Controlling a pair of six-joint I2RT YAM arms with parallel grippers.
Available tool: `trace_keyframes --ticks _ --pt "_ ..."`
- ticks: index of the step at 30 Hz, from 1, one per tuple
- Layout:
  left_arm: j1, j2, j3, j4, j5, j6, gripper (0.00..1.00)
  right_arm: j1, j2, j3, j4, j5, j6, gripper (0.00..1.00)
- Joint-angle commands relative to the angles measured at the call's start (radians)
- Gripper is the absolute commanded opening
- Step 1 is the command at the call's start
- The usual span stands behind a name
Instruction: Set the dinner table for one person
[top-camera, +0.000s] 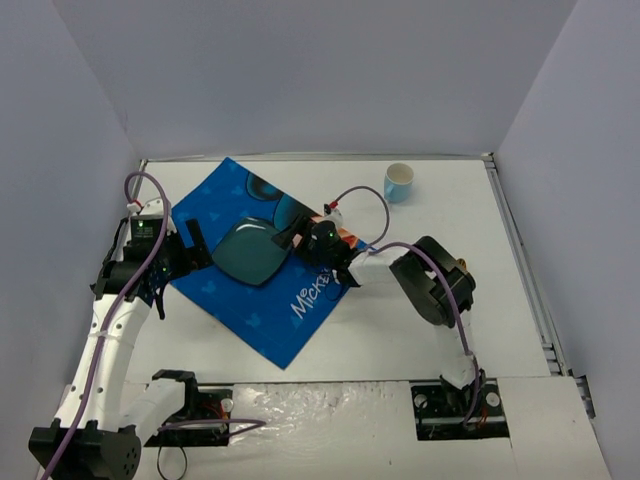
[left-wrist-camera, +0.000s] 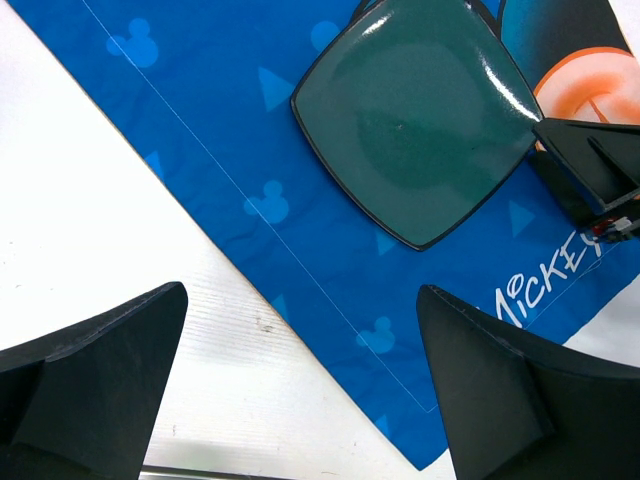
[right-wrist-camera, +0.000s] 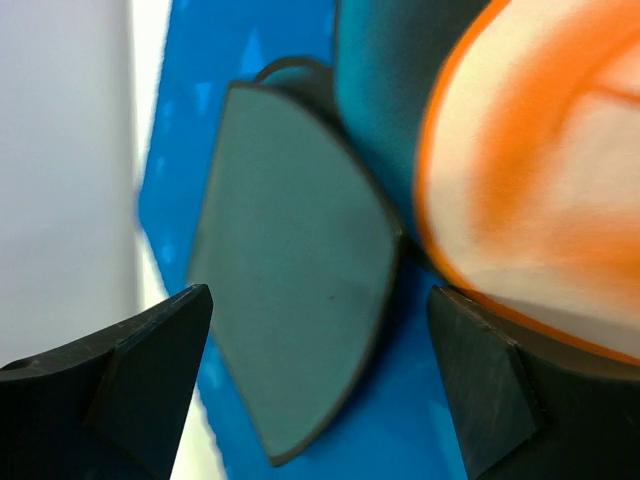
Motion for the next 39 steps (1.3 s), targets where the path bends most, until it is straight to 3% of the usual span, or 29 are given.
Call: trace_keyframes --ticks 1,6,10,15,21,31,39 --pt "0.009 -0.001 0.005 0.036 -0.011 0.021 0.97 -0.017 -0.194 0.06 -0.263 0.218 -0.209 0.88" --pt "0.009 -0.004 0.0 0.03 -0.015 0.025 0.97 -0.072 -0.294 0.098 -0.481 0.41 -0.367 0.91" --pt "0.011 -0.004 -0.018 0.035 -0.016 0.025 0.97 -0.155 -0.339 0.127 -0.549 0.485 -0.47 0.91" --pt "0.014 -0.008 -0.053 0.058 -0.018 0.028 0.97 -0.329 -0.315 0.198 -0.565 0.447 -0.577 0.9" --pt "0.019 -0.012 -0.134 0.134 -0.009 0.036 0.97 -0.423 -0.212 0.321 -0.58 0.424 -0.635 0.87" --pt "0.021 -0.006 -0.195 0.208 -0.047 0.057 0.97 -0.45 -0.036 0.473 -0.608 0.407 -0.653 0.8" --pt "0.023 -0.007 -0.192 0.211 -0.063 0.07 0.97 -0.475 0.019 0.497 -0.61 0.407 -0.658 0.65"
